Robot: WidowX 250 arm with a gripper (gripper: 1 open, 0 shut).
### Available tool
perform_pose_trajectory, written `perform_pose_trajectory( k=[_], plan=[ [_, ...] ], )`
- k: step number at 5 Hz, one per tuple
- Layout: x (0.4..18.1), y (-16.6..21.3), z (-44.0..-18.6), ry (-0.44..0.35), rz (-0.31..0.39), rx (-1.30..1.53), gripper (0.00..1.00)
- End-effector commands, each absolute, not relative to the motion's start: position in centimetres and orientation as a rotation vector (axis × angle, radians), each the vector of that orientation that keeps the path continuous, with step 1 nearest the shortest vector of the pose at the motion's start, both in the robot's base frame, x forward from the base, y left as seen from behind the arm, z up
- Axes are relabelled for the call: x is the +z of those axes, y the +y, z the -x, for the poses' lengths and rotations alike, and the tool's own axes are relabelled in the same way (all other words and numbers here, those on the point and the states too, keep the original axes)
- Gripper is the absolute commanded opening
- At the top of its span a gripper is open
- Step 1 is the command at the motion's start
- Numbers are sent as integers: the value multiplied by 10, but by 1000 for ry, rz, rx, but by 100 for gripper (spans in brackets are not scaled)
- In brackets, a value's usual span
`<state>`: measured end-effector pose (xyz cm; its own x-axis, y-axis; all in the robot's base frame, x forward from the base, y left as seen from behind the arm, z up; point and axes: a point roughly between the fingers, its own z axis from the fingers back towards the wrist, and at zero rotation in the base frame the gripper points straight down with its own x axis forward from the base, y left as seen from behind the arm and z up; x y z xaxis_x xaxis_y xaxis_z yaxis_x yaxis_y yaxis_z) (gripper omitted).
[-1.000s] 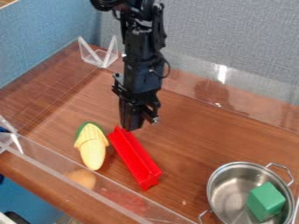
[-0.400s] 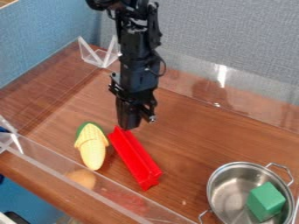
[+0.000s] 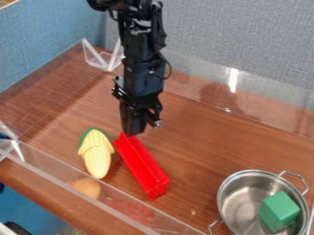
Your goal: Put the red object to the left side of the table
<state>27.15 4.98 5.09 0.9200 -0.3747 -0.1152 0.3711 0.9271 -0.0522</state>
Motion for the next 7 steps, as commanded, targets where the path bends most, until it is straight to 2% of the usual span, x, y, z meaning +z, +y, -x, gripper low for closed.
perform_pose_trajectory(
  k=[1,5,6,7],
  plan=[
    [60,56,-277,83,22,-378,0],
    [63,59,-275,74,34,-384,0],
    [70,58,-275,63,23,-382,100],
    [77,57,-275,51,13,-382,100]
  ],
)
